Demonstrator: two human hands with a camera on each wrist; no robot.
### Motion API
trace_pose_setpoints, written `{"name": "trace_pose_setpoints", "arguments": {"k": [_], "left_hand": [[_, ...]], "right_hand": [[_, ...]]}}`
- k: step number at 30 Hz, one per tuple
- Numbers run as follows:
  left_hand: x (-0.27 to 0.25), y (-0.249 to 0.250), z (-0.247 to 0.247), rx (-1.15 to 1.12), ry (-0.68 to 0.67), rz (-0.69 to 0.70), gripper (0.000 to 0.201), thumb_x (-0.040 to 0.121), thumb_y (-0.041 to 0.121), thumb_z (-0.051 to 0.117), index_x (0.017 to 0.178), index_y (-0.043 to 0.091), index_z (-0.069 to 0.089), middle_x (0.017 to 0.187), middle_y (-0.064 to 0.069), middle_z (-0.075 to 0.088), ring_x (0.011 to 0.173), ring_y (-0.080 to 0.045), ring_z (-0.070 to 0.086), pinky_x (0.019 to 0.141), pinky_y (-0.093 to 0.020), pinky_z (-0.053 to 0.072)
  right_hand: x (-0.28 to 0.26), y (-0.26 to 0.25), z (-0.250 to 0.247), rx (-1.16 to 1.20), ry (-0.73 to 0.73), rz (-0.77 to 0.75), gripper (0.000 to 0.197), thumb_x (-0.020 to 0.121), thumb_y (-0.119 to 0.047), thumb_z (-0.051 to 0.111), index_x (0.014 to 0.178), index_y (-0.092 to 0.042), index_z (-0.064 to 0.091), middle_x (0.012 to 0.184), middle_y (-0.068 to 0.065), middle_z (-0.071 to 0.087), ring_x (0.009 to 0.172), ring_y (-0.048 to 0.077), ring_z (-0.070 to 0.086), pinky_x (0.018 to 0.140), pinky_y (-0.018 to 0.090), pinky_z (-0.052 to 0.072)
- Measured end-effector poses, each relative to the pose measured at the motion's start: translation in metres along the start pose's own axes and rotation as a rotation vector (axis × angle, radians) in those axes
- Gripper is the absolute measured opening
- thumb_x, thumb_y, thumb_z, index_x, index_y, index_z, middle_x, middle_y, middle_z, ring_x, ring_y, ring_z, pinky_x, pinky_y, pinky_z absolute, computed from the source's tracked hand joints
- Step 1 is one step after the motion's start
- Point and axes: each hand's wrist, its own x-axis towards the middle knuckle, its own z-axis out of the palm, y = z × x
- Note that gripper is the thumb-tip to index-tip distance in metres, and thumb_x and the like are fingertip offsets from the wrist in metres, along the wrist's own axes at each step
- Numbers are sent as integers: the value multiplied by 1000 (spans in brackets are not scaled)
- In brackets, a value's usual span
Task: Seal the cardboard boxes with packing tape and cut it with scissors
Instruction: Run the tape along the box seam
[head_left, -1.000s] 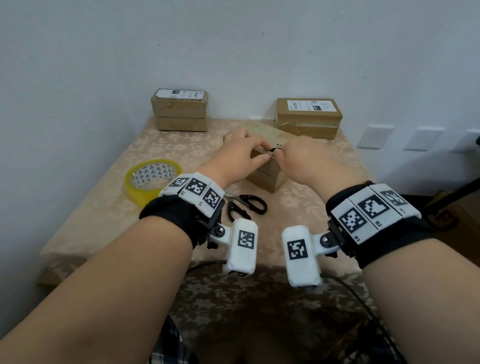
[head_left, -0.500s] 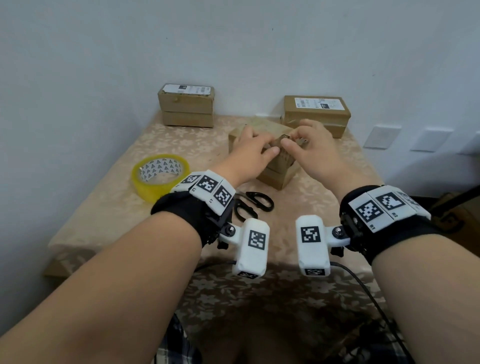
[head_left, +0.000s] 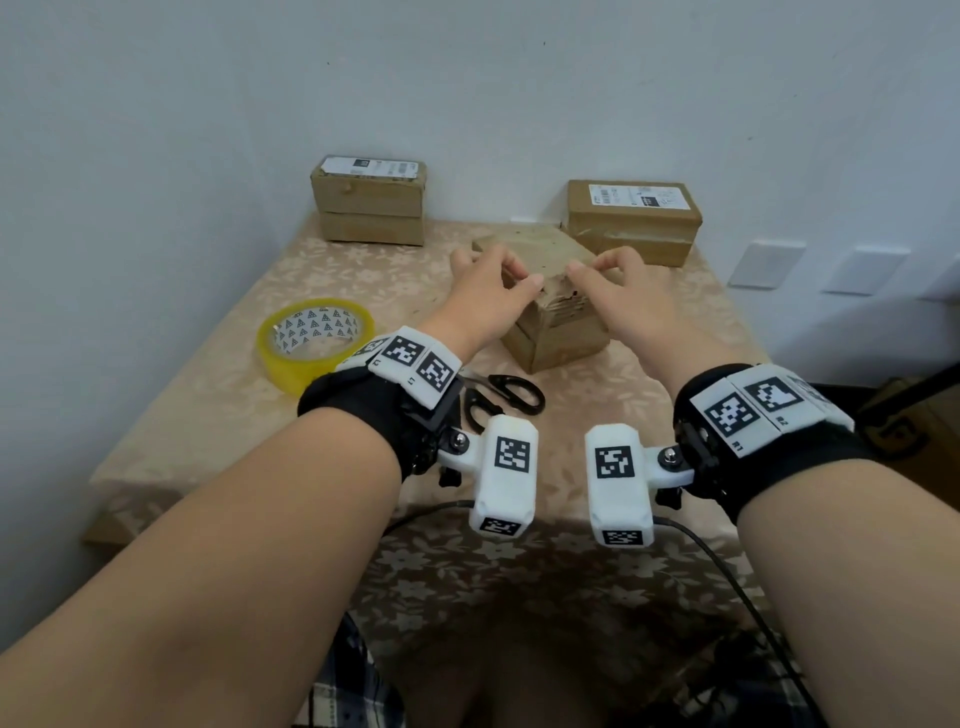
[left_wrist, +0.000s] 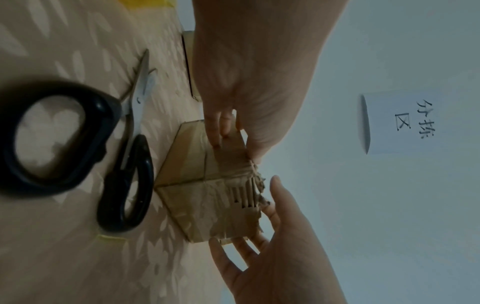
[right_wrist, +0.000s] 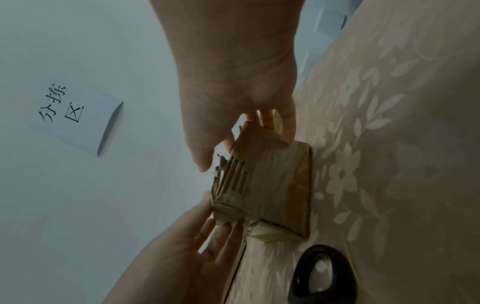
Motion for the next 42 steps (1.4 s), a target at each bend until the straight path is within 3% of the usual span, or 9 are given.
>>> {"name": "trace_pose_setpoints", "arguments": {"k": [4, 8, 11, 14, 17, 26, 33, 39, 42], "left_hand": [[-1, -2, -2, -102, -9, -32, 30, 87, 38, 62, 107, 17, 52, 120, -2, 34, 88, -2, 43, 75, -15, 35], [0, -5, -1, -117, 31, -37, 28, 89, 31, 62, 109, 15, 51, 122, -2, 34, 91, -5, 42, 63, -8, 32], [1, -5, 3, -99, 29, -38, 27, 89, 27, 60, 111, 15, 50, 120, -1, 32, 95, -7, 40, 70, -11, 31], [0, -3, 1, -63, 23, 7, 13, 91, 27, 55, 103, 20, 55, 120, -2, 36, 92, -7, 43, 69, -8, 34], [-1, -7, -6, -20, 6, 146, 13, 92, 30, 56, 98, 24, 66, 111, -1, 63, 98, -13, 59, 90, -31, 48], [3, -12, -9, 180, -1, 283, 27, 91, 24, 59, 115, 14, 69, 113, -5, 68, 114, -21, 57, 100, -37, 42], [-5, -8, -34, 353, -16, 138, 56, 92, 37, 56, 140, 12, 40, 143, -8, 44, 127, -23, 45, 106, -37, 37], [-26, -43, -85, 933, -108, -252, 89, 75, 53, 70, 140, 8, 28, 143, -18, 30, 131, -37, 29, 103, -46, 34], [-31, -52, -93, 923, -131, -278, 71, 81, 33, 71, 132, 2, 33, 125, -16, 51, 101, -31, 50, 78, -39, 43]], "right_hand": [[-5, 2, -1, 49, -110, -11, 34, 89, -43, 60, 117, -25, 50, 111, -3, 56, 99, 17, 57, 89, 36, 50], [-5, 2, 6, -45, -62, -44, 35, 84, -49, 63, 109, -30, 48, 120, 5, 54, 104, 22, 58, 91, 42, 51], [-3, -1, 15, -110, 33, -38, 35, 83, -55, 60, 104, -30, 45, 125, 7, 48, 104, 20, 51, 90, 36, 45], [-3, -5, 18, -178, 110, -56, 38, 88, -51, 57, 110, -22, 44, 98, -4, 46, 94, 16, 40, 77, 27, 33], [-4, -8, 19, -201, 153, -52, 47, 89, -50, 57, 117, -15, 44, 79, -13, 30, 92, 15, 35, 77, 27, 30], [0, -11, 21, -187, 151, -30, 57, 87, -57, 56, 120, -13, 43, 86, -11, 36, 101, 16, 31, 83, 29, 27], [-7, -13, 27, -381, 75, -148, 73, 82, -67, 51, 141, -26, 37, 152, 15, 18, 142, 33, 11, 115, 51, 18], [-20, -25, 31, -592, 140, -341, 50, 92, -49, 50, 135, -24, 46, 146, 9, 36, 140, 30, 22, 116, 51, 14], [-25, -29, 36, -607, 131, -363, 41, 93, -38, 51, 131, -23, 49, 138, 8, 43, 136, 29, 28, 116, 49, 15]]}}
